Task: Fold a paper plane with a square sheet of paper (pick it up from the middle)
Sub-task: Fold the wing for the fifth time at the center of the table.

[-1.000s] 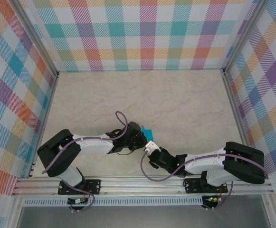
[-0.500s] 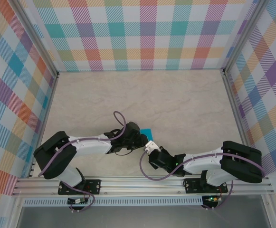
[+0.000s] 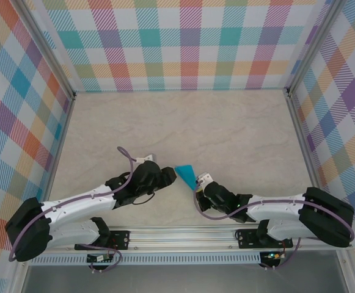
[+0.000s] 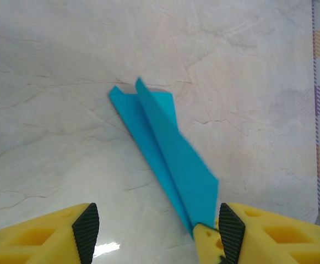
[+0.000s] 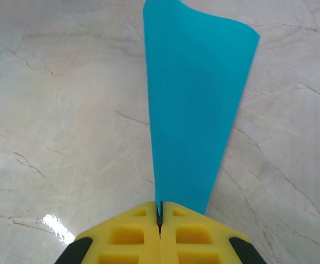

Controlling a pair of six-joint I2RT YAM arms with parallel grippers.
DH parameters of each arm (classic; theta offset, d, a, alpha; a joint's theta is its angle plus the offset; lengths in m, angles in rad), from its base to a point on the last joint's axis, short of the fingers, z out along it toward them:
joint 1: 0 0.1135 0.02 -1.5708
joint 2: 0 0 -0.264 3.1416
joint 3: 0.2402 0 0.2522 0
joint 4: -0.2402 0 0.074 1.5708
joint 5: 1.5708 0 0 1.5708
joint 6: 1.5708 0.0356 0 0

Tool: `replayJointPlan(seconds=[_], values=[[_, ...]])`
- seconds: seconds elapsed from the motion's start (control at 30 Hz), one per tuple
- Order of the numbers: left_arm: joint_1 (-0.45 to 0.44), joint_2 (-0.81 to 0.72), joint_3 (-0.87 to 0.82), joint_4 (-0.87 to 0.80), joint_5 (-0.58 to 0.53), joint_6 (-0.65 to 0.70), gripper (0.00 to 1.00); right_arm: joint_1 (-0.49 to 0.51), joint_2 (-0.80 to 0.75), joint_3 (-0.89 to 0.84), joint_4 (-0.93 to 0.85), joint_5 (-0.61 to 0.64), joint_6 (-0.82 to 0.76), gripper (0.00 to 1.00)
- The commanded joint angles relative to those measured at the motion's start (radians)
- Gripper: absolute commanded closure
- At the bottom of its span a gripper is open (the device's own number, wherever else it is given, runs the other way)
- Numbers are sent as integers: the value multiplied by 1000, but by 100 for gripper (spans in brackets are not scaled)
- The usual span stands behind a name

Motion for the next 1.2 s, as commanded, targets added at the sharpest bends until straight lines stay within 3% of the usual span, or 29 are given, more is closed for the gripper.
replayJointPlan(seconds=[0.0, 0.33, 0.83, 1.17], values=[[6, -44, -33, -28, -54, -19, 37, -57, -54, -31, 56, -185, 60, 96], [6, 41, -18, 31, 1, -19, 37, -128, -1, -25, 82, -322, 125, 97], [6, 193, 29, 136, 105, 5, 45, -230, 44, -36, 131, -538, 247, 96], [6, 207, 31, 147, 121, 2, 47, -263, 87, -37, 142, -598, 295, 96]])
